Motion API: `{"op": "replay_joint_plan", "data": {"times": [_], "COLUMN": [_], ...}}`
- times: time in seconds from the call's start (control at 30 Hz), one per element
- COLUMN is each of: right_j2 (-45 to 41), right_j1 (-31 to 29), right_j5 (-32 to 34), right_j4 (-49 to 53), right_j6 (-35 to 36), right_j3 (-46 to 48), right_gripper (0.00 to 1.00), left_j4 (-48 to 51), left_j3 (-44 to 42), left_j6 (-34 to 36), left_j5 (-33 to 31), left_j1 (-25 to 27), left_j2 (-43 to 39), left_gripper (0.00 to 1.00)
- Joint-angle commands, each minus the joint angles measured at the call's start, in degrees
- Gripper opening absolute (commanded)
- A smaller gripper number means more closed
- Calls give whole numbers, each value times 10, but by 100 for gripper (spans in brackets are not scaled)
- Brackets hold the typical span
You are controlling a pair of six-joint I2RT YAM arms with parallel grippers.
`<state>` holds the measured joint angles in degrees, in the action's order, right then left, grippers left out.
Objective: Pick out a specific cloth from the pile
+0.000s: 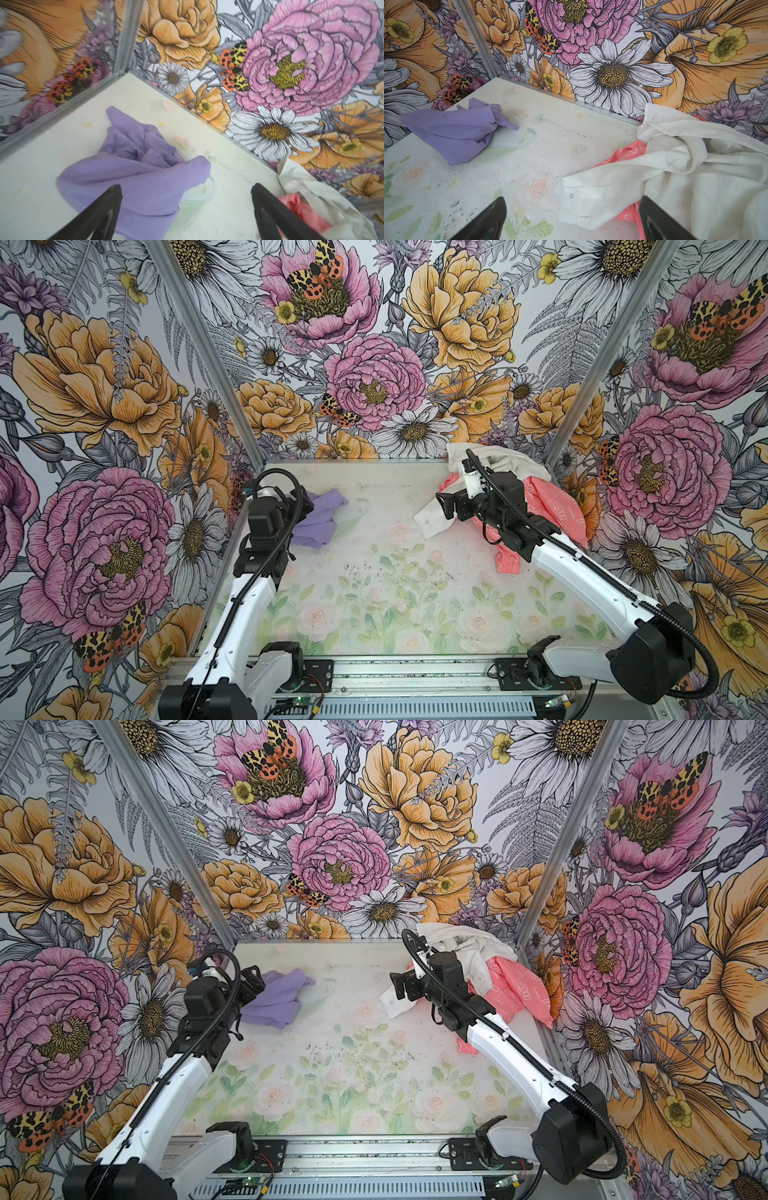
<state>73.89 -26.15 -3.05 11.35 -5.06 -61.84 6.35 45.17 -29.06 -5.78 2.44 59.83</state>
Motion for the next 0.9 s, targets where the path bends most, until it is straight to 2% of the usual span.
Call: {"op": "replay_joint_plan", "data": {"times": [0.0, 0.2, 0.33, 0.63, 0.87], "right_j2": [-11, -19, -23, -13, -8], "right_j1": [5, 7, 9, 14, 15], "right_j5": [-1, 3, 6, 4, 3], "right_j4": [-4, -3, -3, -3, -3], "right_j6": [1, 2, 3, 2, 1], "right_j3": [6, 13, 18, 19, 19], "right_gripper": [99, 99, 99, 100, 99], "left_j4": [-58, -120, -149, -229, -248], "left_j3": [32, 41, 32, -44, -62], "left_j6": [0, -26, -34, -80, -113], "left_j5": [44, 87, 99, 128, 147], "left_j1": [38, 35, 4, -103, -124], "left_j2": [62, 200, 259, 320, 360], "left_gripper": [99, 99, 99, 99, 99]}}
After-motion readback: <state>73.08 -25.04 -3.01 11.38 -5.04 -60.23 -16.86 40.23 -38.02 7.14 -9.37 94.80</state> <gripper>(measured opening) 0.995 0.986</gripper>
